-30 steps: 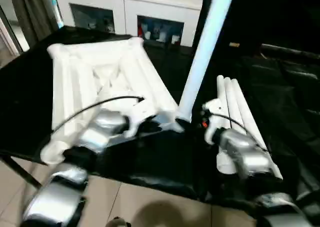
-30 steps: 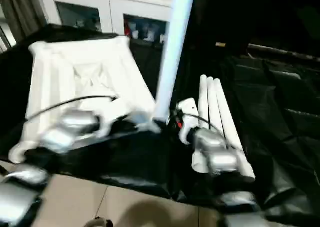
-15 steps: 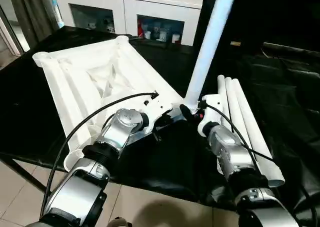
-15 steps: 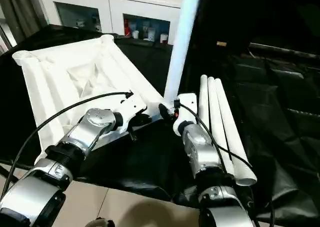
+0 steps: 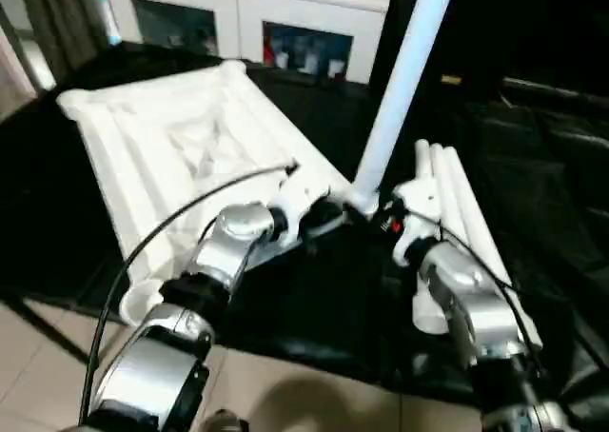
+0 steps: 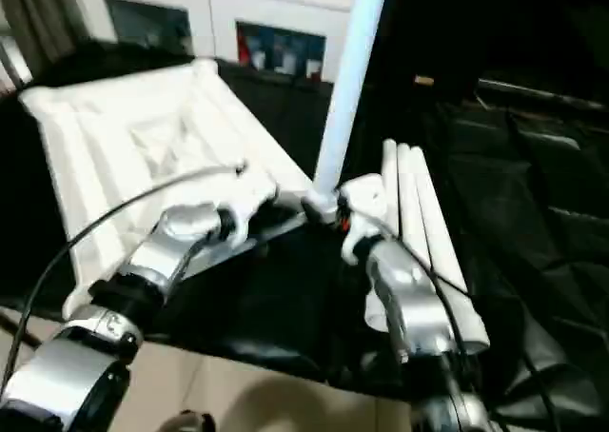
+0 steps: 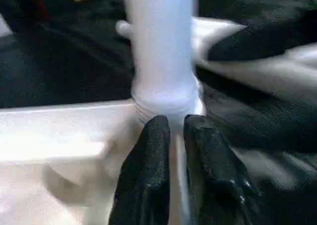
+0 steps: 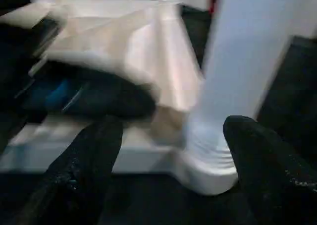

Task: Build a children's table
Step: Rotate leg to tighten, then rotate table base

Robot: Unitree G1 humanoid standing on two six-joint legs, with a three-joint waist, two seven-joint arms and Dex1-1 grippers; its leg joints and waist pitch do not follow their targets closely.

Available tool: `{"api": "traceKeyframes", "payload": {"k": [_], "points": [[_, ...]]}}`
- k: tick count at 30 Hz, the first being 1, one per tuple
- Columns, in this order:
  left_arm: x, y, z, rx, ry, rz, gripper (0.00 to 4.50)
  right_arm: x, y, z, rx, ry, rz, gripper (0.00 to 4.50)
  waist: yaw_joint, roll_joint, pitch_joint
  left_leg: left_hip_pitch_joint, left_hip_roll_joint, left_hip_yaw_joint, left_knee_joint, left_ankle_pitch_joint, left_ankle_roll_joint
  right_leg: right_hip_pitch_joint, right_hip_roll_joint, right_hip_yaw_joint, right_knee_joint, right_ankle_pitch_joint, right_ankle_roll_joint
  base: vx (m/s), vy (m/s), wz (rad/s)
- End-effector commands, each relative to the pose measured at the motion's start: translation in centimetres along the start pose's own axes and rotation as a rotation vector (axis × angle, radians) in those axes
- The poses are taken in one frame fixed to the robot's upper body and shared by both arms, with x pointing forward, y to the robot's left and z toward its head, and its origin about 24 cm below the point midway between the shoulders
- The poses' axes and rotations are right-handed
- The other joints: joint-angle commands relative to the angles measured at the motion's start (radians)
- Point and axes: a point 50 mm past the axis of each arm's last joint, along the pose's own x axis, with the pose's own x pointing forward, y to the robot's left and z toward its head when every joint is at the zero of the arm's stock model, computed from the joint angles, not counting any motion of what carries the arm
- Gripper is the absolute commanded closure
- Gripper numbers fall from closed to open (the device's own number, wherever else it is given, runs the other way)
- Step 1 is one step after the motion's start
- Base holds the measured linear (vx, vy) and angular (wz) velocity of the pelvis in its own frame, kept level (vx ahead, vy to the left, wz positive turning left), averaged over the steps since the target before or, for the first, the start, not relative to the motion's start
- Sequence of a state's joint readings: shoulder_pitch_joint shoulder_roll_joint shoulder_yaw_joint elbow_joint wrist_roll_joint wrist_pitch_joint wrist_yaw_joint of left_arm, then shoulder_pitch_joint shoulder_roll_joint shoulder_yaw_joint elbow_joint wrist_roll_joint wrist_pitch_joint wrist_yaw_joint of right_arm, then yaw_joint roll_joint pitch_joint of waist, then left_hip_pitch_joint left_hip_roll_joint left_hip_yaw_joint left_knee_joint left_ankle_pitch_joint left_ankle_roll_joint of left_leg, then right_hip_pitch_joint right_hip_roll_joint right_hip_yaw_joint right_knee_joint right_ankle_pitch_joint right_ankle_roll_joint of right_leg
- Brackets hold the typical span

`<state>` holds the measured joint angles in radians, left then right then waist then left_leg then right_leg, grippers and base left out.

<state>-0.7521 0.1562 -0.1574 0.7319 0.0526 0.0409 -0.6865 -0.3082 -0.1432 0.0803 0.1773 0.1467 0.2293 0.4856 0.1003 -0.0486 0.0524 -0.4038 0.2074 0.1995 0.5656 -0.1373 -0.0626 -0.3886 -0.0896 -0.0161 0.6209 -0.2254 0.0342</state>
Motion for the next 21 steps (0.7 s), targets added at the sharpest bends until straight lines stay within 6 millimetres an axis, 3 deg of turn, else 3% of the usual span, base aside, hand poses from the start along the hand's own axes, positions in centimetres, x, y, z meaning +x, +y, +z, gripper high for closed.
{"api": "traceKeyframes", "payload": {"k": [1,2,3,4,5,6,7,8,9,10,11,15,16,18,20,21], "points": [[-1.9,2.8,1.1,-0.005,0.003,0.127,3.47,-0.3,0.6,0.1,-0.005,0.028,0.070,0.88,0.003,0.002,-0.072,0.027,0.018,-0.015,-0.054,-0.160,0.051,0.038,-0.033,0.013,-0.056,0.117,-0.193,0.000,0.000,0.00],[-2.3,3.3,1.2,-0.011,0.009,0.148,3.40,-0.3,0.8,0.0,-0.006,0.035,0.082,0.88,-0.001,-0.003,-0.072,0.029,0.016,-0.013,-0.051,-0.152,0.055,0.039,-0.032,0.013,-0.055,0.120,-0.198,0.000,0.000,0.00],[-3.1,4.1,1.3,-0.019,0.020,0.187,3.40,-0.3,1.0,-0.1,-0.011,0.050,0.104,0.88,-0.004,0.000,-0.070,0.029,0.016,-0.012,-0.051,-0.146,0.056,0.037,-0.032,0.014,-0.056,0.111,-0.203,0.000,0.000,0.00],[-5.4,6.2,1.5,0.010,0.067,0.298,3.40,-0.4,1.5,-0.4,-0.018,0.095,0.149,0.88,-0.003,-0.004,-0.071,0.029,0.018,-0.014,-0.050,-0.140,0.053,0.040,-0.032,0.013,-0.053,0.098,-0.204,0.000,0.000,0.00],[-6.4,6.9,1.6,0.034,0.087,0.345,3.40,-0.5,1.7,-0.6,-0.017,0.116,0.164,0.88,-0.004,-0.001,-0.070,0.028,0.017,-0.014,-0.051,-0.132,0.051,0.039,-0.031,0.014,-0.052,0.099,-0.201,0.000,0.000,0.00],[-6.4,6.9,1.6,0.034,0.087,0.345,3.40,-0.5,1.7,-0.6,-0.017,0.116,0.164,0.88,-0.004,0.002,-0.068,0.034,0.020,-0.013,-0.051,-0.137,0.044,0.033,-0.029,0.015,-0.055,0.091,-0.200,0.000,0.000,0.00],[-8.2,8.2,1.7,0.067,0.132,0.418,3.40,-0.6,1.9,-0.9,-0.021,0.147,0.177,0.88,-0.003,-0.003,-0.068,0.035,0.019,-0.011,-0.050,-0.137,0.035,0.033,-0.026,0.015,-0.055,0.089,-0.201,0.000,0.000,0.00],[-9.2,8.8,1.8,0.084,0.150,0.458,3.40,-0.7,2.0,-1.1,-0.021,0.161,0.179,0.88,-0.004,-0.002,-0.066,0.036,0.021,-0.012,-0.053,-0.141,0.030,0.032,-0.026,0.015,-0.054,0.081,-0.202,0.000,0.000,0.00],[-12.0,10.5,2.1,0.126,0.214,0.571,3.40,-0.7,2.0,-1.6,-0.029,0.196,0.173,0.88,-0.003,0.001,-0.067,0.038,0.024,-0.013,-0.054,-0.151,0.018,0.030,-0.028,0.014,-0.052,0.064,-0.198,0.000,0.000,0.00],[-13.5,11.2,2.4,0.148,0.248,0.630,3.40,-0.6,2.0,-1.8,-0.034,0.213,0.166,0.88,-0.007,0.004,-0.065,0.037,0.021,-0.013,-0.057,-0.157,0.005,0.028,-0.026,0.014,-0.053,0.041,-0.187,0.000,0.000,0.00],[-15.2,12.0,2.4,0.200,0.312,0.676,3.40,-0.3,1.8,-2.1,-0.037,0.228,0.148,0.88,-0.009,0.000,-0.063,0.036,0.019,-0.012,-0.058,-0.164,-0.002,0.028,-0.024,0.014,-0.055,0.030,-0.184,0.000,0.000,0.00],[-19.2,13.3,2.4,0.271,0.462,0.795,3.40,0.6,1.6,-2.4,-0.035,0.248,0.106,0.88,-0.013,0.012,-0.061,0.045,0.019,-0.013,-0.060,-0.216,-0.055,0.016,-0.025,0.018,-0.056,-0.008,-0.182,0.000,0.000,0.00],[-21.8,13.9,2.4,0.319,0.572,0.858,3.40,1.4,1.6,-2.6,-0.028,0.253,0.096,0.88,-0.009,0.014,-0.062,0.049,0.020,-0.012,-0.059,-0.226,-0.064,0.014,-0.026,0.018,-0.055,-0.011,-0.182,0.000,0.000,0.00],[-22.6,13.9,2.4,0.333,0.616,0.865,3.40,1.7,1.7,-2.7,-0.031,0.257,0.091,0.88,-0.011,0.014,-0.062,0.044,0.019,-0.016,-0.062,-0.235,-0.074,0.016,-0.028,0.017,-0.053,-0.022,-0.180,0.000,0.000,0.00],[-24.1,13.3,1.5,0.313,0.725,0.816,3.40,2.4,1.7,-2.7,-0.028,0.263,0.081,0.88,-0.005,0.018,-0.062,0.053,0.019,-0.013,-0.059,-0.239,-0.080,0.011,-0.025,0.018,-0.054,-0.001,-0.185,0.000,0.000,0.00],[-24.2,13.2,1.4,0.307,0.731,0.809,3.40,2.4,1.7,-2.7,-0.027,0.262,0.081,0.88,-0.011,0.012,-0.061,0.038,0.016,-0.016,-0.064,-0.219,-0.079,0.020,-0.026,0.017,-0.048,0.010,-0.188,0.000,0.000,0.00]]}}
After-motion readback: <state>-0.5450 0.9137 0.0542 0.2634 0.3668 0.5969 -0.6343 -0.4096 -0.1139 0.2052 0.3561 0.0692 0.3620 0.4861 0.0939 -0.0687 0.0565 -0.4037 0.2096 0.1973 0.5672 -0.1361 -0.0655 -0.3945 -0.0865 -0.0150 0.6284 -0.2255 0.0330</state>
